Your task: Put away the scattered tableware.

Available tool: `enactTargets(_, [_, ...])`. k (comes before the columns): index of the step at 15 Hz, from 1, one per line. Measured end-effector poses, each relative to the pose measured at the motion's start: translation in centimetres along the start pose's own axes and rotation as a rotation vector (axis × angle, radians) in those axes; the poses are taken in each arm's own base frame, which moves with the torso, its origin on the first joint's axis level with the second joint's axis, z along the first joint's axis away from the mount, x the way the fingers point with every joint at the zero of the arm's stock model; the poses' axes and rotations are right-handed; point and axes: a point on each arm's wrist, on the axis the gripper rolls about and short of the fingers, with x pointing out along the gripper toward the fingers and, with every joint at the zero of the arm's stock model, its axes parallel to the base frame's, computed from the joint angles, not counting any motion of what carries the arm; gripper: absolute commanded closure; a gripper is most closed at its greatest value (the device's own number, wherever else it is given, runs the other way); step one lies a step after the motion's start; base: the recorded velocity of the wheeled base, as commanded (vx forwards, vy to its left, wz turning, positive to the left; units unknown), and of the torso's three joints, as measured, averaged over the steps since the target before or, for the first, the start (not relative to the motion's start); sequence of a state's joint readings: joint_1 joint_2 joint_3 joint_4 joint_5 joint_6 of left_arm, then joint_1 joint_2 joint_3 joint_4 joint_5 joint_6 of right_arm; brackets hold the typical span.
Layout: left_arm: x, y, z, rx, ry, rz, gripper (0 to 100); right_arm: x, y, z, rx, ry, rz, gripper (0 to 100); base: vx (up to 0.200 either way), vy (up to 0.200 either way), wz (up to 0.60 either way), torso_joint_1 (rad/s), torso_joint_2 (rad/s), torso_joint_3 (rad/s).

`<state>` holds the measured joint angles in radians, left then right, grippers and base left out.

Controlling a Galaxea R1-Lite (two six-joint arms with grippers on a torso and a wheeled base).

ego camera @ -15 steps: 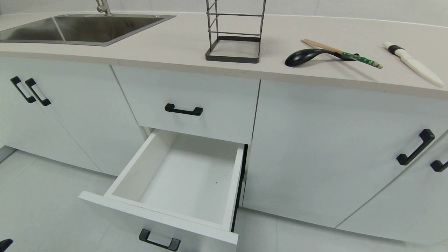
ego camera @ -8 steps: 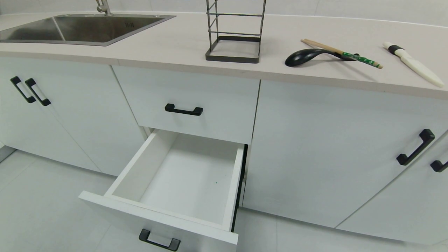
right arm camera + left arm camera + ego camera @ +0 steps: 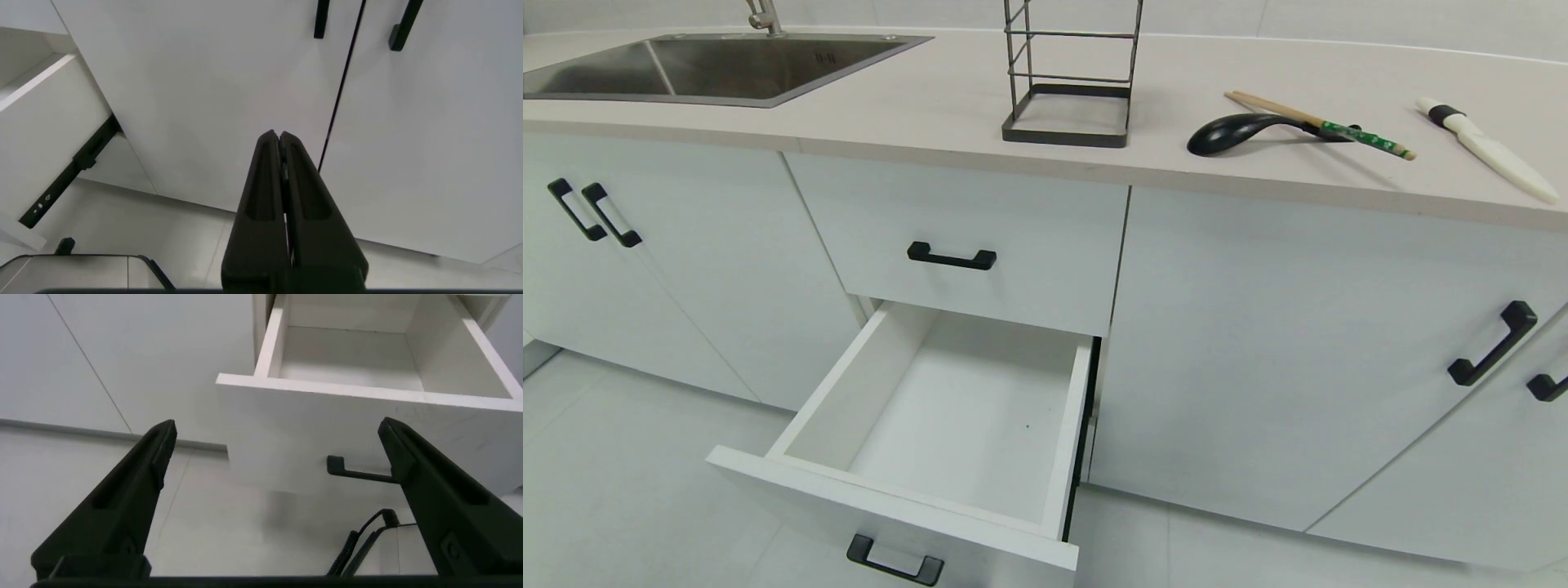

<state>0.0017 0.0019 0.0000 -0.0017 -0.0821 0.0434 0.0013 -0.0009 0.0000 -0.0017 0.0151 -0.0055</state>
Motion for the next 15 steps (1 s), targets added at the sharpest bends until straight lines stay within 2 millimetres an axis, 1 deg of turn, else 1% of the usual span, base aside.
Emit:
enactTargets(3, [-0.01, 0.00, 0.00, -0.011, -0.002, -0.001, 0, 0.00, 0.00, 0.01, 0.000, -0.001, -0.001, 100, 0.000, 0.000, 0.00, 0.183, -0.12, -0.053])
enactTargets(5, [-0.01, 0.00, -0.02, -0.020, 0.000, -0.001, 0, 0.00, 0.00, -0.02, 0.000, 0.002, -0.001, 100, 0.000, 0.000, 0.00, 0.256, -0.12, -0.180])
enactTargets(7, [-0.01, 0.00, -0.02, -0.022, 0.000, -0.001, 0, 0.00, 0.00, -0.02, 0.000, 0.002, -0.001, 100, 0.000, 0.000, 0.00, 0.261, -0.55, -0.254])
enactTargets(8, [-0.01, 0.00, 0.00, -0.024, -0.002, 0.001, 0, 0.00, 0.00, 0.01, 0.000, -0.001, 0.000, 100, 0.200, 0.000, 0.00, 0.129, -0.68, -0.144])
enactTargets(9, [-0.01, 0.01, 0.00, -0.030, -0.002, 0.002, 0, 0.00, 0.00, 0.01, 0.000, -0.001, 0.000, 100, 0.200, 0.000, 0.00, 0.036, -0.45, -0.012])
enactTargets(11, [-0.01, 0.01, -0.01, -0.033, -0.001, 0.004, 0, 0.00, 0.00, 0.00, 0.000, 0.000, 0.000, 100, 0.200, 0.000, 0.00, 0.027, -0.13, -0.024])
enactTargets(15, [-0.01, 0.02, -0.02, -0.030, 0.000, 0.007, 0, 0.00, 0.00, 0.00, -0.001, 0.000, 0.001, 100, 0.000, 0.000, 0.00, 0.000, 0.00, 0.000])
